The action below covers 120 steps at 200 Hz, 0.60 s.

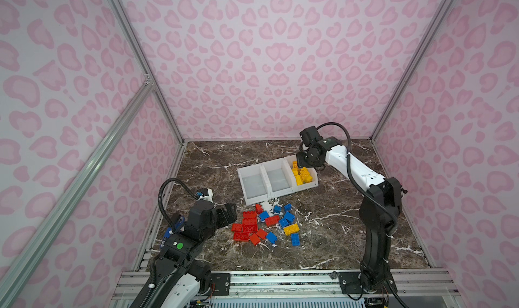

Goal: Sort the legos into containers by color
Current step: Place the lego in the container, then pick up the lego from the bottom-center of the table.

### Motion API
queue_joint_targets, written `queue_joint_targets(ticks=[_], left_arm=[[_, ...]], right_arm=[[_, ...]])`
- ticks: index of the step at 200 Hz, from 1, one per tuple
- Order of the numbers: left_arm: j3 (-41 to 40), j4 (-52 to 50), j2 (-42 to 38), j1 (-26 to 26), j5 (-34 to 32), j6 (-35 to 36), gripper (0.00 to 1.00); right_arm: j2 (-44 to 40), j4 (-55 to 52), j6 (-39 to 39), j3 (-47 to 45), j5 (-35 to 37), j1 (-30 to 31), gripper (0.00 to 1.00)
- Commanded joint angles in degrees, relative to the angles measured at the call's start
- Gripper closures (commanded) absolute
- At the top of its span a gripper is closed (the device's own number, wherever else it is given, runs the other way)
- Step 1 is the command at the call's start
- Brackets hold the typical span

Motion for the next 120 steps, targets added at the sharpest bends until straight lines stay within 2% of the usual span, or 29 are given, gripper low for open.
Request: queue_joint_targets(ticks=[1, 33, 62, 120], left_arm=[[-0.30, 0.78, 0.40, 0.08, -0.58, -0.37, 0.03], [-0.43, 1.63, 1.34, -0.04, 0.23, -0.19, 0.03], [-0.67, 1.87, 1.35, 0.01, 0.58, -0.28, 0.03], [-0.77, 1.35, 0.10, 0.03, 0.71, -0.45, 0.03]], right_arm=[[-7.38, 6.08, -0.68, -11.88, -2.66, 3.45, 0.39], [-15.96, 9.10, 0.98, -28.16, -2.40, 10.05, 0.39], [-19.56, 14.66, 3.05, -37.99, -6.98, 12.60, 0.39], [-19.32, 22.35, 1.35, -43.25, -15.85, 13.89, 0.39]])
